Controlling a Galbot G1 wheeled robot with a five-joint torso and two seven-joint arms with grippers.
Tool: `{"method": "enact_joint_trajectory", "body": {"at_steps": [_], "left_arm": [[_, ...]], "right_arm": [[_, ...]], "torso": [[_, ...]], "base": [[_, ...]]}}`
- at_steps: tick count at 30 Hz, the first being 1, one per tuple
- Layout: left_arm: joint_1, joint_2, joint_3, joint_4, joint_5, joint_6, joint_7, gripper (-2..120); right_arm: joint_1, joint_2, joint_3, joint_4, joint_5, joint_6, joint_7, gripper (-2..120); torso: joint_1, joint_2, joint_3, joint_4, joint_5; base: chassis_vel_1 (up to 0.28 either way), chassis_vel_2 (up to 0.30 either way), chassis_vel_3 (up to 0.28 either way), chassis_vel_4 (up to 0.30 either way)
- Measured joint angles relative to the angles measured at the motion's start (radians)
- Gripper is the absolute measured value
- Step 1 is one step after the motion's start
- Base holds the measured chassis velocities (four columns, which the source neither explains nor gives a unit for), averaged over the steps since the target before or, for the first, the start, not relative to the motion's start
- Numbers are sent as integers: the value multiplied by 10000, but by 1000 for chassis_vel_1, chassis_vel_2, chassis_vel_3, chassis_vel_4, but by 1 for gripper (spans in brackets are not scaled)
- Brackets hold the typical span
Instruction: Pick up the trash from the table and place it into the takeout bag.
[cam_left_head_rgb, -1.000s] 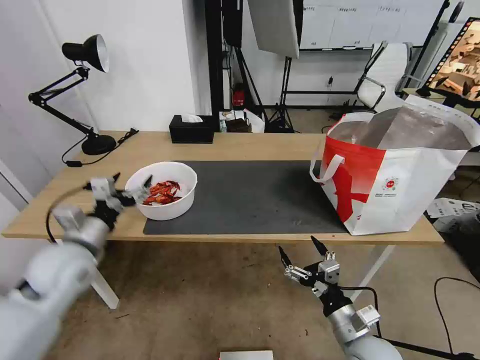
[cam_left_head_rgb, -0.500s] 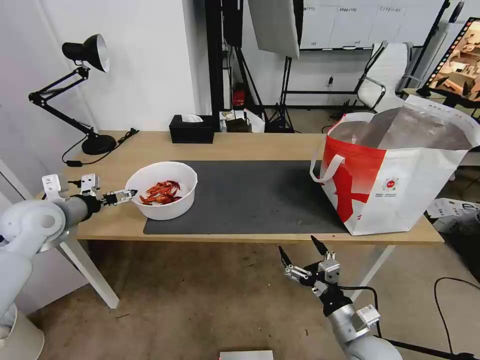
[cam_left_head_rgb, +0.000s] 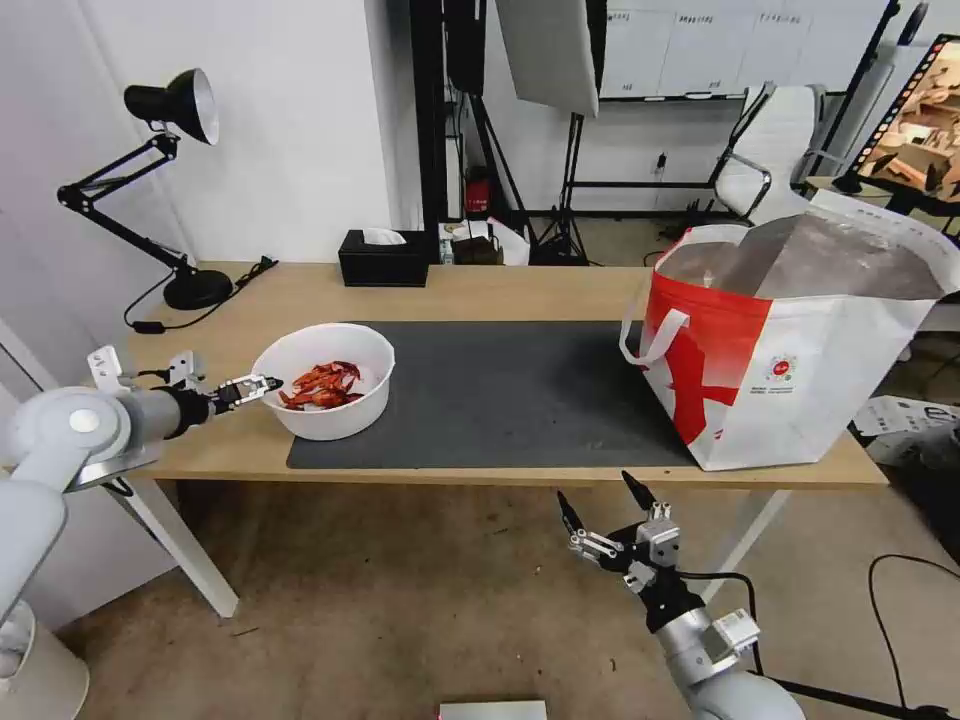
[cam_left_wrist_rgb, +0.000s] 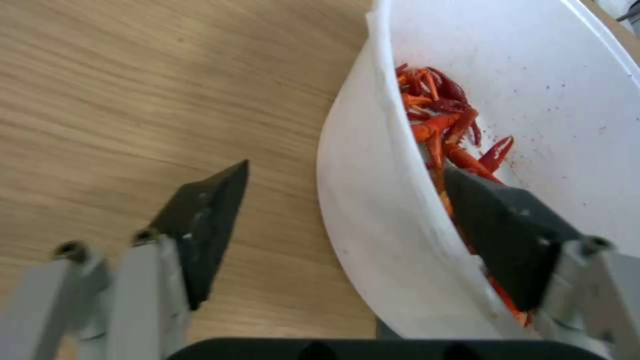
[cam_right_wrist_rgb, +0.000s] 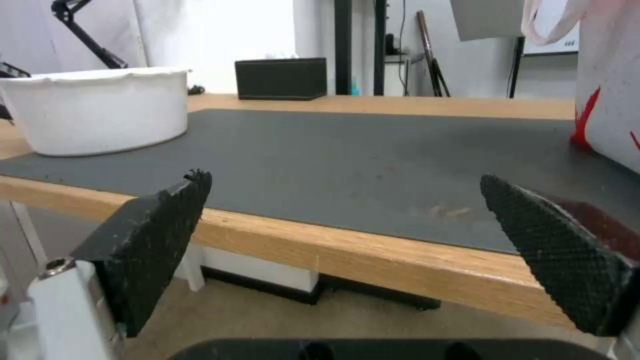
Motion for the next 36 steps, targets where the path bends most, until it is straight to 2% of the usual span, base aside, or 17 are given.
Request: {"method": "enact_joint_trajectory", "body": {"at_steps": [1, 4, 6, 7, 9, 10, 11, 13, 17, 18, 19, 20, 21, 28, 32, 35, 36], "left_arm": [[0, 0, 0, 0, 0, 0, 0, 72], [-143, -8, 163, 37, -51, -24, -23, 59], [-174, -8, 207, 36, -55, -32, -30, 55], [-206, -14, 265, 23, -76, -44, -37, 49], [-218, -20, 285, 17, -90, -49, -46, 46], [-248, -42, 326, 9, -140, -62, -77, 37], [-248, -42, 326, 9, -140, -62, -77, 37], [-264, -60, 362, 14, -152, -114, -117, 26], [-280, -70, 397, 31, -146, -119, -134, 18], [-284, -93, 459, 42, -139, -69, -175, 9], [-283, -107, 476, 41, -141, -55, -174, 6], [-283, -107, 476, 41, -141, -55, -174, 6], [-291, -118, 488, 32, -132, -55, -174, 0], [-656, -67, 568, -249, 123, -629, -31, 0], [-1238, 144, 881, -561, 368, -981, 29, 0], [-2160, 324, 1615, -794, 693, -1402, 66, 0], [-2160, 324, 1615, -794, 693, -1402, 66, 0]], "right_arm": [[0, 0, 0, 0, 0, 0, 0, 100], [0, 0, 0, 0, 0, -1, 0, 100], [0, 0, 0, 0, 0, 0, 0, 100], [0, 0, 0, 0, 0, 0, 0, 100], [0, 0, 0, 0, 0, -1, 0, 100], [0, 0, 0, 0, 0, -1, 0, 100], [0, 0, 0, 0, 0, -1, 0, 100], [0, 0, 0, 1, 0, -1, 0, 100], [0, -1, 0, 0, 0, -1, 0, 100], [1, 0, 0, 1, 1, -1, 0, 100], [0, -1, 0, 0, 1, -1, 1, 100], [0, -1, 0, 0, 1, -1, 1, 100], [0, -1, 0, 1, 1, -1, 0, 100], [1, -1, 0, 1, 1, -2, 1, 100], [1, -1, 0, 1, 1, -1, 1, 100], [1, -1, 0, 1, 3, -2, 2, 100], [1, -1, 0, 1, 3, -2, 2, 100]], "torso": [[0, 0, 0, 0, 0], [-1, 0, 0, 0, 1], [0, 0, 0, 0, 1], [-1, 0, 0, 1, 3], [-2, 0, -1, 0, 3], [-2, 1, -2, 0, 4], [-2, 1, -2, 0, 4], [-3, 1, -2, 1, 4], [-3, 1, -2, 2, 4], [-2, 0, 0, 0, -3], [-1, 0, 1, 0, -13], [-1, 0, 1, 0, -13], [-1, 0, 0, -4, -4], [-1, 0, 1, 1, -3], [-1, 0, 1, -1, 2], [-1, 0, 1, 2, 2], [-1, 0, 1, 2, 2]], "base": [[0, 0, 0, 0], [0, 0, 0, 0], [0, 0, 0, 0], [0, 0, 0, 0], [0, 0, 0, 0], [0, 0, 0, 0], [0, 0, 0, 0], [0, 0, 0, 0], [0, 0, 0, 0], [0, 0, 0, 0], [0, 0, 0, 0], [0, 0, 0, 0], [0, 0, 0, 0], [0, 0, 0, 0], [0, 0, 0, 0], [0, 0, 0, 0], [0, 0, 0, 0]]}}
